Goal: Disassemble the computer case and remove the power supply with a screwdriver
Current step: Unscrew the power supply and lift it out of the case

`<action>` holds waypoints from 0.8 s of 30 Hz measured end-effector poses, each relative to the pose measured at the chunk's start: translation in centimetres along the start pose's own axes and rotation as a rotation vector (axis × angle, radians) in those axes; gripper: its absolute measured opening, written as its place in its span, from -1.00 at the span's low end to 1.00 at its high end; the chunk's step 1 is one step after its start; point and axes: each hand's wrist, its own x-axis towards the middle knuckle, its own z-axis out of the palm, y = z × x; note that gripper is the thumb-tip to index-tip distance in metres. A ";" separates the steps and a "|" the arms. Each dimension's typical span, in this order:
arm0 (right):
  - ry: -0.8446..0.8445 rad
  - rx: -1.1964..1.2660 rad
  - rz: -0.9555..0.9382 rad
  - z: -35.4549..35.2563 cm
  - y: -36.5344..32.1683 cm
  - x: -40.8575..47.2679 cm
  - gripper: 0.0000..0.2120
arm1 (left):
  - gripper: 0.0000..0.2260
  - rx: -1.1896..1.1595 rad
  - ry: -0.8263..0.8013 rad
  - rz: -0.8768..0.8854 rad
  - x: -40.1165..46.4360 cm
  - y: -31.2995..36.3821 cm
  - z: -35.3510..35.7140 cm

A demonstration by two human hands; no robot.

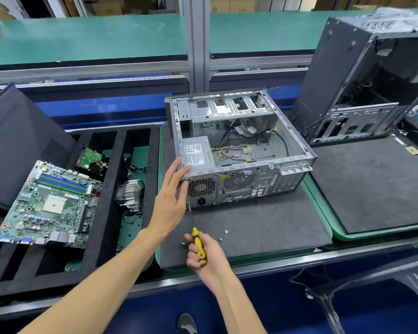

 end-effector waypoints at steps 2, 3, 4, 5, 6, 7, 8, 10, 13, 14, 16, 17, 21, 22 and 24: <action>-0.107 0.273 0.076 -0.5 -0.2 -0.2 -0.69 | -0.66 0.005 -0.003 0.001 0.0 0.0 0.0; -0.153 0.373 0.104 -0.7 0.0 -0.2 -0.72 | -0.66 0.007 0.000 0.001 0.0 0.0 0.0; -0.209 0.457 0.131 -0.9 0.3 -0.2 -0.75 | -0.66 0.009 0.003 -0.001 -0.1 0.0 0.0; -0.276 0.536 0.159 -1.1 0.8 -0.2 -0.77 | -0.66 0.011 0.005 -0.004 -0.1 0.0 0.1; -0.335 0.599 0.178 -1.3 1.0 0.0 -0.78 | -0.65 0.012 0.007 -0.005 -0.1 0.0 0.1; -0.370 0.624 0.185 -1.3 1.1 0.2 -0.77 | -0.65 0.012 0.007 -0.006 -0.1 0.1 0.1; -0.373 0.607 0.182 -1.3 1.0 0.4 -0.77 | -0.65 0.014 0.008 -0.006 -0.1 0.2 0.1; -0.270 0.391 0.117 -0.9 0.6 0.6 -0.77 | -0.65 0.018 0.019 0.000 -0.1 0.5 0.1; 0.036 -0.366 -0.239 -0.6 0.0 0.6 -0.79 | -0.65 0.016 0.043 0.004 -0.2 0.7 0.3; 0.119 -0.644 -0.389 -0.6 0.0 0.5 -0.80 | -0.65 0.018 0.045 0.002 -0.2 0.7 0.3; 0.222 -1.069 -0.614 -0.8 0.2 0.4 -0.81 | -0.65 0.027 0.043 0.006 -0.2 0.7 0.3; 0.247 -1.164 -0.647 -0.8 0.3 0.3 -0.80 | -0.65 0.029 0.043 0.011 -0.2 0.6 0.3; 0.155 -0.782 -0.266 -0.3 -0.3 0.6 -0.70 | -0.65 0.035 0.032 0.018 -0.2 0.5 0.1; 0.119 -0.632 -0.169 -0.3 -0.7 0.5 -0.67 | -0.65 0.035 0.029 0.020 -0.1 0.5 0.1; 0.044 -0.418 -0.072 -0.5 -1.3 0.5 -0.65 | -0.65 0.036 0.029 0.017 -0.1 0.5 0.1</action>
